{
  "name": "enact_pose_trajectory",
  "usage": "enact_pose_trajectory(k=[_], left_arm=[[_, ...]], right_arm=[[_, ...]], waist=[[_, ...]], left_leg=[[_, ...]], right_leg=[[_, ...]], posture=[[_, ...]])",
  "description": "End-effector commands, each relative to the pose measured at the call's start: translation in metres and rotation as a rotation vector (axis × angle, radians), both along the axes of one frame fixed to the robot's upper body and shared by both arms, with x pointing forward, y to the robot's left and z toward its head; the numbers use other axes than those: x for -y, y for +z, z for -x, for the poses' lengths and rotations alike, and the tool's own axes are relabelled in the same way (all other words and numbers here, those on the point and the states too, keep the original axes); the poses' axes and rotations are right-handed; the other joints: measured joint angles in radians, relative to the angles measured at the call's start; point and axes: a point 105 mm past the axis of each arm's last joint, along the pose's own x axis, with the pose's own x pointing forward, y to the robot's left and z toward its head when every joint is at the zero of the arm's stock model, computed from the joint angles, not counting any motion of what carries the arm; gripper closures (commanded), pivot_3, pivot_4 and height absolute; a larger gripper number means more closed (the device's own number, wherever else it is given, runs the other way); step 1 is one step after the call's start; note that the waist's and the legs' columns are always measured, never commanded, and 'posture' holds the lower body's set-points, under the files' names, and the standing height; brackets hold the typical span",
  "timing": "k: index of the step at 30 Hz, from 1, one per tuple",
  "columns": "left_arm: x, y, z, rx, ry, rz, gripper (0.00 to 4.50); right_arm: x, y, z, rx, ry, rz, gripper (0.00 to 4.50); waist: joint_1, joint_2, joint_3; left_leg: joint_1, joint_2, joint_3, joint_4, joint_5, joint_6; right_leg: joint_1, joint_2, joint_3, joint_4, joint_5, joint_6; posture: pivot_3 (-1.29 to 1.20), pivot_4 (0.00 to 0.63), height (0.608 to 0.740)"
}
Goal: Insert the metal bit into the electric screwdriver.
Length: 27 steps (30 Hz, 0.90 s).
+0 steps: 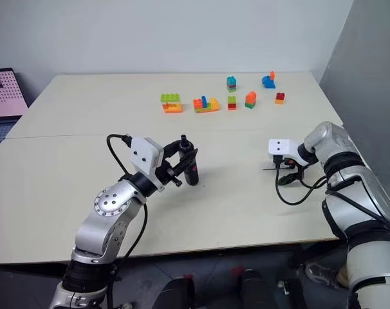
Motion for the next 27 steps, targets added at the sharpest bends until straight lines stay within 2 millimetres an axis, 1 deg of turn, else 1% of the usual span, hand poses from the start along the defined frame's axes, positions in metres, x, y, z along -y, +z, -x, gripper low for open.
enact_pose_trajectory(k=[1,4,5,6,7,8,10,13,14,17,20,21,23,27], left_arm=[[-0.023,-0.012,-0.008,-0.035,0.113,-0.053,2.86],[-0.024,-0.012,-0.007,-0.032,0.112,-0.054,2.86],[-0.024,-0.012,-0.007,-0.03,0.112,-0.056,2.86],[-0.025,-0.011,-0.008,-0.031,0.114,-0.055,2.86],[-0.025,-0.01,-0.009,-0.027,0.112,-0.049,2.86],[-0.025,-0.008,-0.01,-0.024,0.11,-0.044,2.86],[-0.027,-0.005,-0.012,-0.023,0.112,-0.021,2.86],[-0.031,-0.004,-0.014,-0.016,0.122,-0.021,2.86],[-0.031,-0.004,-0.014,-0.015,0.122,-0.022,2.86],[-0.03,-0.003,-0.015,-0.012,0.12,-0.019,2.86],[-0.024,0.0,-0.016,-0.006,0.101,0.002,2.86],[-0.023,0.001,-0.017,-0.004,0.099,0.005,2.86],[-0.024,0.001,-0.019,-0.005,0.101,0.012,2.86],[-0.022,0.001,-0.021,-0.006,0.099,0.017,2.86]], right_arm=[[0.003,0.007,-0.002,0.0,-0.039,-0.008,1.42],[0.003,0.005,-0.001,-0.013,-0.045,-0.015,2.13],[0.003,0.005,-0.001,-0.016,-0.044,-0.018,2.43],[0.002,0.006,-0.001,-0.015,-0.046,-0.034,2.58],[0.002,0.007,-0.001,-0.013,-0.049,-0.05,2.89],[0.003,0.008,-0.001,-0.011,-0.052,-0.06,2.98],[0.005,0.013,0.0,-0.001,-0.04,-0.077,3.57],[0.008,0.026,0.0,0.039,-0.016,-0.129,4.32],[0.008,0.03,0.001,0.045,-0.005,-0.144,4.5],[0.007,0.039,0.003,0.063,0.024,-0.183,4.5],[0.008,0.058,0.006,0.105,0.061,-0.255,4.5],[0.01,0.059,0.008,0.118,0.07,-0.252,4.5],[0.014,0.057,0.009,0.138,0.08,-0.228,4.5],[0.014,0.05,0.01,0.149,0.08,-0.221,4.5]], waist=[[0.0,0.0,0.0],[0.0,0.0,0.0],[0.0,0.0,0.0],[0.0,0.0,0.0],[0.0,0.0,0.0],[0.0,0.0,0.0],[0.0,0.0,0.0],[0.0,0.0,0.0],[0.0,0.0,0.0],[-0.002,0.0,0.0],[-0.003,0.0,0.0],[-0.001,0.0,0.0],[0.0,0.0,0.0],[-0.001,0.0,0.0]], left_leg=[[0.0,0.0,0.0,0.0,0.0,0.0],[0.001,0.0,0.0,0.0,0.0,0.0],[0.001,0.0,0.0,0.0,0.0,0.0],[0.001,0.0,0.0,0.0,0.0,0.0],[0.001,0.0,0.0,0.0,0.0,0.0],[0.001,0.0,0.0,0.0,0.0,0.0],[0.001,0.0,0.0,0.0,0.0,0.0],[0.0,0.0,0.0,0.0,0.0,0.0],[0.0,0.0,0.0,0.0,0.0,0.0],[0.0,0.0,0.001,0.0,0.0,0.0],[0.0,0.0,0.001,0.0,0.0,0.0],[0.0,0.0,0.001,0.0,0.0,0.0],[0.0,0.0,0.001,0.0,0.0,0.0],[0.0,0.0,0.001,0.0,0.0,0.0]], right_leg=[[0.0,0.0,0.0,0.0,0.0,0.0],[0.0,0.0,0.0,0.0,0.0,0.0],[0.0,0.0,0.001,0.0,0.0,0.0],[0.0,0.0,0.001,0.0,0.0,0.0],[0.0,0.0,0.001,0.0,0.0,0.0],[0.0,0.0,0.001,0.0,0.0,0.0],[0.0,0.001,0.001,0.0,0.0,0.0],[0.0,0.001,0.001,0.0,0.0,0.0],[0.0,0.001,0.001,0.0,0.0,0.0],[0.0,0.001,0.001,0.0,0.0,0.0],[0.0,0.001,0.001,0.0,0.0,0.0],[0.0,0.001,0.001,0.0,0.0,0.0],[0.0,0.001,0.001,0.0,0.0,0.0],[0.0,0.001,0.002,-0.001,0.0,0.0]], posture=[[0.0,0.15,0.74],[0.0,0.15,0.74],[0.0,0.15,0.74],[0.0,0.15,0.74],[0.0,0.15,0.74],[0.0,0.15,0.74],[0.0,0.15,0.74],[0.0,0.15,0.74],[0.0,0.15,0.74],[0.0,0.15,0.74],[0.0,0.15,0.74],[0.0,0.15,0.74],[0.0,0.15,0.74],[0.0,0.15,0.74]])
